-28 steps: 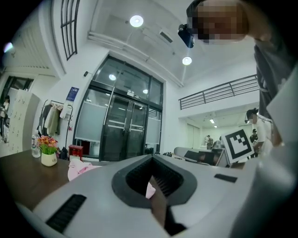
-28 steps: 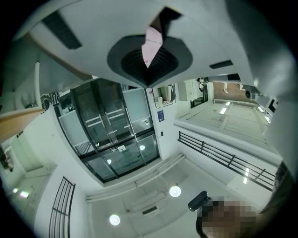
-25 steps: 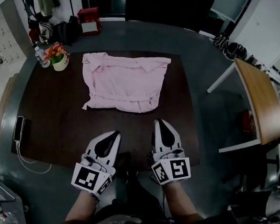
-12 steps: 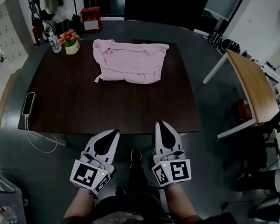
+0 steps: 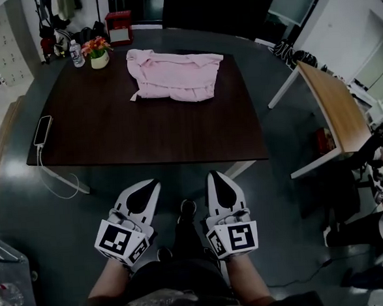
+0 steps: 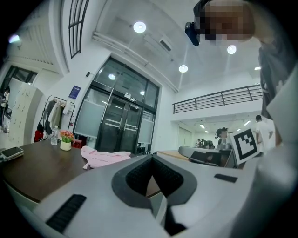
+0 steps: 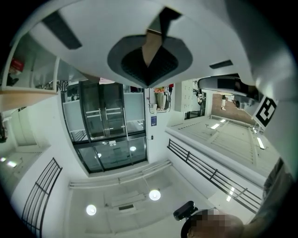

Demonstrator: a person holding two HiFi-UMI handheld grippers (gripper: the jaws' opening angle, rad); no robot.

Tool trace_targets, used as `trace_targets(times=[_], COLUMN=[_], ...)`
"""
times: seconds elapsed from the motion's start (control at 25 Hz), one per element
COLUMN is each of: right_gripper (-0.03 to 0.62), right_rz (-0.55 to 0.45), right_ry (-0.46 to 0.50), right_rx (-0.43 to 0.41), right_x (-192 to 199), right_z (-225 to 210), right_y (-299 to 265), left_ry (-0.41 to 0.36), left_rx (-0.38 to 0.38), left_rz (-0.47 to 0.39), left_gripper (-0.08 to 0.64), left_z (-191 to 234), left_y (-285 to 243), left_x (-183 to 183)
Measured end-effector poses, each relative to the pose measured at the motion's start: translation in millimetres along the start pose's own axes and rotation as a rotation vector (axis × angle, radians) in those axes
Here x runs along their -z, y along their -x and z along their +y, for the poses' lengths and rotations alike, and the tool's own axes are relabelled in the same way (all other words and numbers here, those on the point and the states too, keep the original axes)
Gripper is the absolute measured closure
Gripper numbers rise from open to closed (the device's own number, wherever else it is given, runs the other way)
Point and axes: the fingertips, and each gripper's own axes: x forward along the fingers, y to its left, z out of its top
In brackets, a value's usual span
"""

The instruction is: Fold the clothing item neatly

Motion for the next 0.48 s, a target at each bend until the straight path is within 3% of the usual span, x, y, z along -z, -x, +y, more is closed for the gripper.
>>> trace_targets(times=[0.48], right_gripper=[0.600], right_rz=[0.012], right_ry=[0.003], right_rx=[-0.002], right_x=[3], right_z=[12], right_y=[14], left_ry=[-0.025], left_rx=[0.012], left_rz=[-0.022], left_gripper=[0.549], left_z=[-10], left_y=[20], left_x=[-11])
